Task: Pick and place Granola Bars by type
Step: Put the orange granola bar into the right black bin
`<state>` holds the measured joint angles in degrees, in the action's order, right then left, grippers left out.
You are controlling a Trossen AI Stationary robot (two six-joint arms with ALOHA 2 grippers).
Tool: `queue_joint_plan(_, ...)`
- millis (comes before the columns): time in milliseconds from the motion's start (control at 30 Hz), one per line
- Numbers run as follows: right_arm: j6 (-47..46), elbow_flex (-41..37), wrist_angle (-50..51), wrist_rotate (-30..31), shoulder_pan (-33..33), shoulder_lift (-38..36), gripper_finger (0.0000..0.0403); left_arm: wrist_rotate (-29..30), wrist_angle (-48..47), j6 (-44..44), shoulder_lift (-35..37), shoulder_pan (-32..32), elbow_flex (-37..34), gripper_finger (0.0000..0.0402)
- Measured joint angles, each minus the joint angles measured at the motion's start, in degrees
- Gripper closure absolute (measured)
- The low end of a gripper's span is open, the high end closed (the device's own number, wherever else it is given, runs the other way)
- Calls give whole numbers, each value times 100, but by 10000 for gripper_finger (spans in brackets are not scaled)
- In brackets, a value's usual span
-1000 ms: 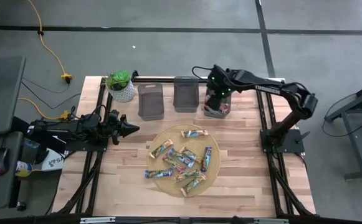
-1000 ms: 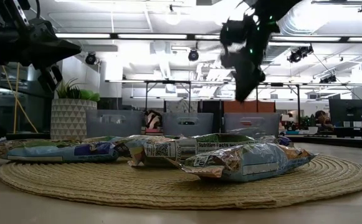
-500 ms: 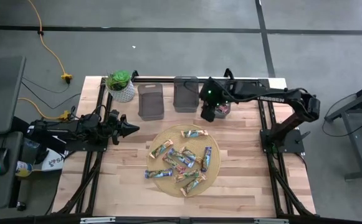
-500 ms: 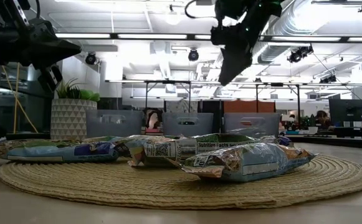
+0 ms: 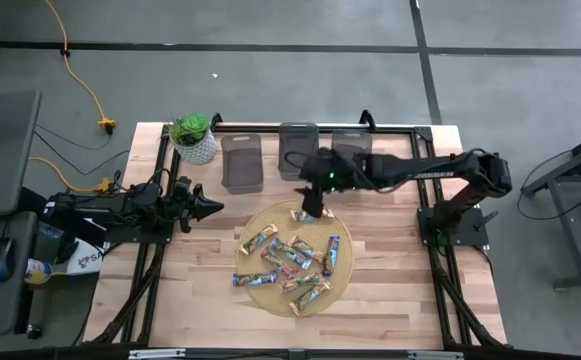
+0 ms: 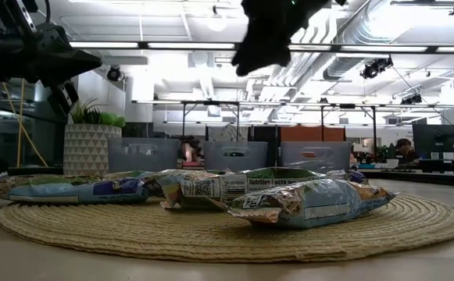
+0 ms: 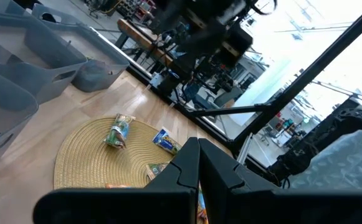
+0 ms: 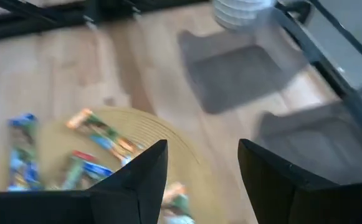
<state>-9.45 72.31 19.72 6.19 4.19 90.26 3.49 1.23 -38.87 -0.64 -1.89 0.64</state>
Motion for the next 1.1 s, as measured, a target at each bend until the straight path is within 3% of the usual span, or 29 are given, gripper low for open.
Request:
queue_joint_plan(367,-385,-1,-1505,176,-1146,675,221,-1,-2,0,-1,0,0,401)
queue_joint_plan(500,-224,413,-1375,259,-1507,943,221,0,0,0,0,0,0,401)
queue_joint_plan(767,109,2706,817,894,-1931,1912,221,-1,-2,0,-1,0,0,401)
queue_joint_plan(900,-711,4008,2223,1284,-1978,2589,221,0,0,0,-2,0,0,401)
queue_joint_plan(1100,-2092,5175,3829,1047,-1954,3557,221,-2,-2,-1,-1,0,0,401)
